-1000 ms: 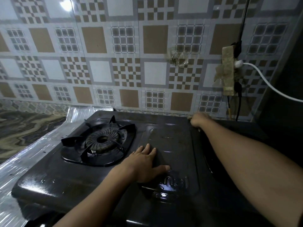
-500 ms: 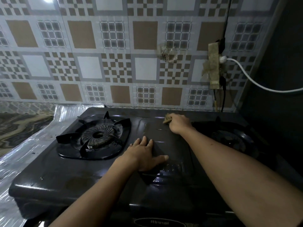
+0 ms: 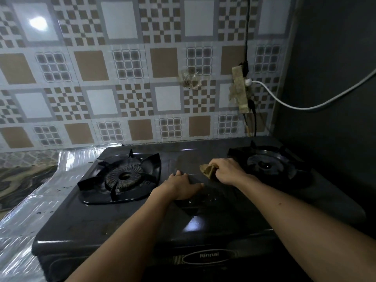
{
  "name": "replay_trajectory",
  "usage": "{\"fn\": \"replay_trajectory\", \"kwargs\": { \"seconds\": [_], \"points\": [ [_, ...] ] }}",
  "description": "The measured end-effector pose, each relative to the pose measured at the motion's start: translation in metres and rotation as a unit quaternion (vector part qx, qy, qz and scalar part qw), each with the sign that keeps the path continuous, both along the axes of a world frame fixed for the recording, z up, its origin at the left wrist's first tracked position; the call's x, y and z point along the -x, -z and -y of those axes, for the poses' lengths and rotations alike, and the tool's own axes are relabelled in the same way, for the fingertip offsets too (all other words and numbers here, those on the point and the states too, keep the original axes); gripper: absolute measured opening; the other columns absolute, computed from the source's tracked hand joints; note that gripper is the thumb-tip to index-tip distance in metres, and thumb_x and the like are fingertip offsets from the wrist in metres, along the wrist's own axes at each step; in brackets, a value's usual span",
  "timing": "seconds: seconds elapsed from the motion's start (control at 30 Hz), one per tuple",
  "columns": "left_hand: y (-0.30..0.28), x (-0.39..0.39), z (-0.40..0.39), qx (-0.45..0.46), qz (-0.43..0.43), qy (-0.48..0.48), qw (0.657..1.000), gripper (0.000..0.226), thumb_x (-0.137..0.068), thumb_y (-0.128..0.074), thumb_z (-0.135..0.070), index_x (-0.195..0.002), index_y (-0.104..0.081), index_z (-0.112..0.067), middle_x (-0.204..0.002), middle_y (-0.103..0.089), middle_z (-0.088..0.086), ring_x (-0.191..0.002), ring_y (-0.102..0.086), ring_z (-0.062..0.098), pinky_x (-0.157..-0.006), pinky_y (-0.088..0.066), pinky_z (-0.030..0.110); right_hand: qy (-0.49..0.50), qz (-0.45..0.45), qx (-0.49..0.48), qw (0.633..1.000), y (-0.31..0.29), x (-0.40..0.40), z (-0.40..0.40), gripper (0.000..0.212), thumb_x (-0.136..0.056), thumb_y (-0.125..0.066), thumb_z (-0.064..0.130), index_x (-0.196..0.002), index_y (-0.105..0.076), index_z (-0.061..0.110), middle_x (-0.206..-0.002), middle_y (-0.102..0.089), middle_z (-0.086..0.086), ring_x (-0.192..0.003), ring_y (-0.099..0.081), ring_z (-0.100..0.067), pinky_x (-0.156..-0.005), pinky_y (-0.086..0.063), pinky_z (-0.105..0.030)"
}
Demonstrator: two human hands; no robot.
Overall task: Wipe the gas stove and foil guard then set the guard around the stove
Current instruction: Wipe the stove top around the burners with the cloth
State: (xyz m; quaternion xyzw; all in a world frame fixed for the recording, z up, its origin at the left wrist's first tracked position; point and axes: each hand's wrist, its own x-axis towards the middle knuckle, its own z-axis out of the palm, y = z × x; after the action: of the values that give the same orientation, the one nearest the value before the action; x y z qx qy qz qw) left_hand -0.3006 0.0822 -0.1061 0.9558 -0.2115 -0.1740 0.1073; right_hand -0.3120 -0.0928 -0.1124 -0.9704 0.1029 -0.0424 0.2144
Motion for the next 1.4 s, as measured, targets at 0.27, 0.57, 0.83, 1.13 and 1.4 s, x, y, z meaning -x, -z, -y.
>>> {"fn": "replay_trajectory", "kwargs": {
  "seconds": [0.27,0.57,0.83,1.13,1.4],
  "points": [
    [0.013,0.057,-0.007,-0.038,0.03,0.05,0.998,0.09,-0.089,-0.032,-0.071,-0.155,-0.004,-0.018,-0.163,0.005,0.009,-0.151,0.003,0.029,-0.122,-0.005,0.046,0.0,0.013,-0.007,1.0,0.003,0.017,-0.007,0.045,-0.087,-0.039,0.008,-0.122,-0.056,0.031,-0.129,-0.056,-0.012,-0.114,-0.053,-0.031,-0.089,-0.045,-0.036],
    [0.015,0.06,-0.007,-0.057,0.041,0.054,0.996,0.087,-0.092,-0.029,-0.068,-0.155,0.0,-0.016,-0.163,0.008,0.011,-0.15,0.006,0.03,-0.121,-0.003,0.046,-0.011,0.019,-0.065,0.998,0.002,0.083,0.001,0.052,-0.08,-0.038,-0.003,-0.112,-0.068,0.024,-0.127,-0.061,-0.008,-0.122,-0.051,-0.026,-0.1,-0.042,-0.034],
    [0.015,0.059,-0.004,-0.056,0.037,0.036,0.997,0.086,-0.091,-0.025,-0.07,-0.155,-0.004,-0.016,-0.163,0.006,0.011,-0.15,0.005,0.03,-0.121,-0.003,0.047,-0.025,0.019,-0.083,0.996,0.003,0.1,-0.002,0.053,-0.078,-0.039,-0.003,-0.114,-0.067,0.024,-0.125,-0.062,-0.01,-0.119,-0.053,-0.027,-0.096,-0.044,-0.033],
    [0.016,0.067,0.006,-0.074,0.052,-0.008,0.996,0.086,-0.092,-0.026,-0.069,-0.155,-0.003,-0.015,-0.163,0.006,0.011,-0.15,0.005,0.03,-0.122,-0.002,0.048,-0.086,0.014,-0.093,0.992,0.001,0.126,0.021,0.058,-0.072,-0.036,-0.009,-0.11,-0.07,0.018,-0.124,-0.064,-0.008,-0.121,-0.053,-0.023,-0.098,-0.041,-0.029],
    [0.015,0.112,0.033,-0.058,0.156,-0.022,0.986,0.067,-0.097,-0.031,-0.055,-0.153,-0.013,-0.022,-0.163,-0.008,0.011,-0.15,-0.007,0.03,-0.118,-0.008,0.057,-0.159,0.023,-0.079,0.984,0.002,0.135,0.038,0.056,-0.071,-0.038,-0.007,-0.111,-0.07,0.015,-0.117,-0.068,-0.01,-0.116,-0.057,-0.025,-0.1,-0.042,-0.03]
  ]
}}
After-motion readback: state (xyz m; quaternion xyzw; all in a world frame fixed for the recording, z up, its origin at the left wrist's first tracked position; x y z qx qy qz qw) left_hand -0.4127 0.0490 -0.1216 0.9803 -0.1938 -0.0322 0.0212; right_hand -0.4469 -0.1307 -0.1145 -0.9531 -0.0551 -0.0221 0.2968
